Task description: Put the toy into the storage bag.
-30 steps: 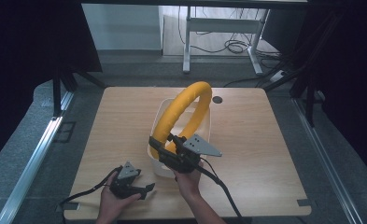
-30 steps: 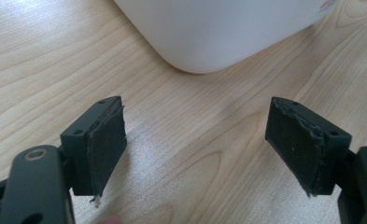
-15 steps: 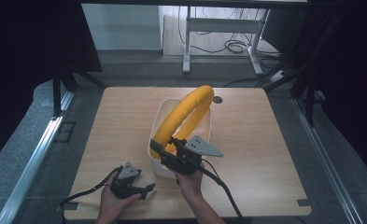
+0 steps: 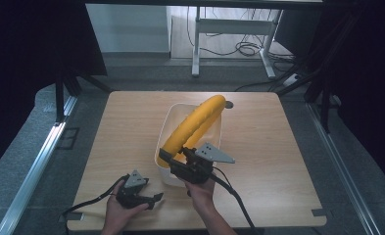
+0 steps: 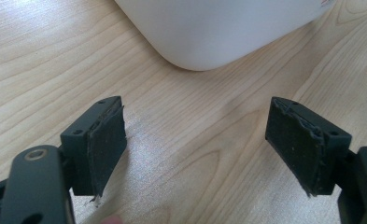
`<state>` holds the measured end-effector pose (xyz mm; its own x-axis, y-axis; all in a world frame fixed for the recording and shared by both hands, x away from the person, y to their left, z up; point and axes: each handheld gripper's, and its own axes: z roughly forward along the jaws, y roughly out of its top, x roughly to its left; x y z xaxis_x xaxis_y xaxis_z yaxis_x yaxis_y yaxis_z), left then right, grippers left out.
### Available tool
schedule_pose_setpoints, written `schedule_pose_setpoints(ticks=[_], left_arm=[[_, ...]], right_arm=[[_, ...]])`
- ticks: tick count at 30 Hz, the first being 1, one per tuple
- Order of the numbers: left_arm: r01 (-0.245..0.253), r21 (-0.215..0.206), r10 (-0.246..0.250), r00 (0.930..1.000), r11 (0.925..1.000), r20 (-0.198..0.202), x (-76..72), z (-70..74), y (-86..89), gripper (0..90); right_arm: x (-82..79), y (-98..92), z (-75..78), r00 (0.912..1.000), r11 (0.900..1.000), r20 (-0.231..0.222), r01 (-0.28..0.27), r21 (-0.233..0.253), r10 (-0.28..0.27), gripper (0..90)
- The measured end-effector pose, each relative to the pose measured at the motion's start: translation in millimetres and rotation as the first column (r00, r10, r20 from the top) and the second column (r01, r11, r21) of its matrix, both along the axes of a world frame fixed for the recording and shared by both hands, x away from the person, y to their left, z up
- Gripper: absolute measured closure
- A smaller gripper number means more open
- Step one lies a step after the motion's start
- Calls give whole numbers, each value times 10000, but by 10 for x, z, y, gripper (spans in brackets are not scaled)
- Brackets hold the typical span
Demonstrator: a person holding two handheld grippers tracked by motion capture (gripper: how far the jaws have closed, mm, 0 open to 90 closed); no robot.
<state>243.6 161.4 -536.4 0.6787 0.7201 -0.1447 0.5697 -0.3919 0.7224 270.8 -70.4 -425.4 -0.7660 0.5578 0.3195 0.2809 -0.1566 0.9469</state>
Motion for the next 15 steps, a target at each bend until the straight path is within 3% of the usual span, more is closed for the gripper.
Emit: schedule_pose_setpoints(ticks=[6, 10, 15], left_arm=[[29, 4, -29, 10000, 10000, -48, 2, -5, -4, 203], [36, 8, -36, 10000, 10000, -60, 4, -9, -6, 201], [43, 5, -43, 10000, 10000, -68, 5, -14, -10, 201]], right_arm=[[-12, 2, -8, 9997, 9999, -243, 79, -105, -81, 479], [-22, -42, 20, 9980, 9989, -426, 461, -6, -461, 378], [-33, -82, 33, 9961, 9980, -619, 631, 23, -629, 315]])
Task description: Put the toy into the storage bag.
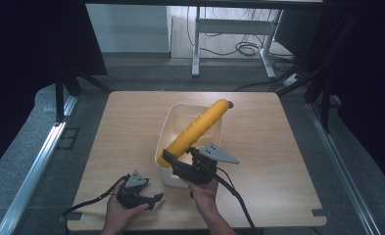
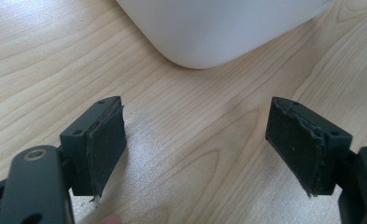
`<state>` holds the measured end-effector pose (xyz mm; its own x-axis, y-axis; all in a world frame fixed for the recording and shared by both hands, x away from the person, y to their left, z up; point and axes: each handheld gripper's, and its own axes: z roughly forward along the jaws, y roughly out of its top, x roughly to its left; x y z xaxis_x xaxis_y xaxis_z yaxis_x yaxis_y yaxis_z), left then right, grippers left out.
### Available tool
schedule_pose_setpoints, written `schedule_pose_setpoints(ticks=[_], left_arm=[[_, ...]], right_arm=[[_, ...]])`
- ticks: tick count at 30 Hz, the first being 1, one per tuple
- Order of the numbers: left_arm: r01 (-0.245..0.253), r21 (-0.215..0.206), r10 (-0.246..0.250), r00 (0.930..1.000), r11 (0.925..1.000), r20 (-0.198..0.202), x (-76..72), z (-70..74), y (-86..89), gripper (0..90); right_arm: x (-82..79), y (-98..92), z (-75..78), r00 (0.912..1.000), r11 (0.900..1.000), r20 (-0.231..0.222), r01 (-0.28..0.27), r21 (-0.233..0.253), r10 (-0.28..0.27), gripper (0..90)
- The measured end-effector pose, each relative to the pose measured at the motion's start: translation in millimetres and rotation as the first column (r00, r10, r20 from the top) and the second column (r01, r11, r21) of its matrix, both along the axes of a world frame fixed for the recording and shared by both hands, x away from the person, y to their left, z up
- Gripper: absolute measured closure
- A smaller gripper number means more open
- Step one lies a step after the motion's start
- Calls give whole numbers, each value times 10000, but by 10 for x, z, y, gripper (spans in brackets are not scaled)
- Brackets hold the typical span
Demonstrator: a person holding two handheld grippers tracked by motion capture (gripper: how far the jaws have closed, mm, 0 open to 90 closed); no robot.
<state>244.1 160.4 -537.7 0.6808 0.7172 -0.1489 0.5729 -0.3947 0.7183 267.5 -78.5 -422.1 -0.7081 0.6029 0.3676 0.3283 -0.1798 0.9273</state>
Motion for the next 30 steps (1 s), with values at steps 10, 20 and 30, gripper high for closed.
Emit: schedule_pose_setpoints(ticks=[10, 20, 30], left_arm=[[18, -1, -18, 10000, 10000, 21, -3, 0, 0, 200], [-14, 38, 13, 9999, 10000, 106, -10, 15, 12, 200], [-28, 56, 27, 9999, 10000, 141, -20, 23, 17, 199]], right_arm=[[-96, -177, 74, 9990, 9990, 7, 444, -98, -444, 217], [-126, -446, 115, 9998, 9968, 189, 68, -801, -53, 215], [-168, -881, 37, 9989, 9948, 409, 273, -980, -234, 243]])
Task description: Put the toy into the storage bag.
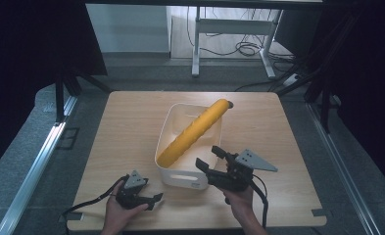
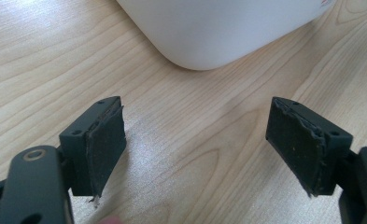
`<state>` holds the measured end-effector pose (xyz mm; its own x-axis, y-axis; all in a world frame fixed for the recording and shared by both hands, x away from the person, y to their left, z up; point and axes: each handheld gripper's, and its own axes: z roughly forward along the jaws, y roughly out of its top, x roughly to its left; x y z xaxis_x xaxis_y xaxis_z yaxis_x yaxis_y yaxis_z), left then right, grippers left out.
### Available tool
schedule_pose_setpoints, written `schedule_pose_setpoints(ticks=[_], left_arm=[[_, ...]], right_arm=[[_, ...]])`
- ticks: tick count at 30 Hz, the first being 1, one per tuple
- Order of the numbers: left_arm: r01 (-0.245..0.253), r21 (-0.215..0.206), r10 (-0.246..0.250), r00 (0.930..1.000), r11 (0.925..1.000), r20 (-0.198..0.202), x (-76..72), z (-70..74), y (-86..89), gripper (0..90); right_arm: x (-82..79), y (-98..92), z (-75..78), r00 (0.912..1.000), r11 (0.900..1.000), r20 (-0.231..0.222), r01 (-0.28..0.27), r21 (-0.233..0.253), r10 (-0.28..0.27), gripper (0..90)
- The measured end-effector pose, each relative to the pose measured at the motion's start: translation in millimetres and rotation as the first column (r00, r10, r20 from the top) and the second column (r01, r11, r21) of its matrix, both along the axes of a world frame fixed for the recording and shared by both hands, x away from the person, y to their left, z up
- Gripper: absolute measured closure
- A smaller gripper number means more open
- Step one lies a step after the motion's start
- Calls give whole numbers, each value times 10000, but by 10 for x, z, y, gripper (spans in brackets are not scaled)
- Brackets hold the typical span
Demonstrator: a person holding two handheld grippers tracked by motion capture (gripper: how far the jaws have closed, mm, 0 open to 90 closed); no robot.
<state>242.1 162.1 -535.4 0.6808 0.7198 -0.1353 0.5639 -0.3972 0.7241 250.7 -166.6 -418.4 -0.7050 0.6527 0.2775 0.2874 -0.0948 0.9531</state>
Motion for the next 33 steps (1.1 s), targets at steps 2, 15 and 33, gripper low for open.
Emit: schedule_pose_setpoints(ticks=[2, 15, 33], left_arm=[[-7, 32, 7, 10000, 10000, 1, 3, -3, 0, 199], [-21, 51, 21, 10000, 10000, 43, -1, -2, 1, 198], [18, 64, -19, 10000, 10000, 55, 2, -2, 3, 197]], right_arm=[[-6, -96, -32, 9999, 9998, 72, 158, -104, -157, 249], [139, -597, -374, 9934, 9917, -559, 948, -867, -998, 272], [162, -663, -487, 9902, 9859, -676, 1135, -1232, -1224, 277]])
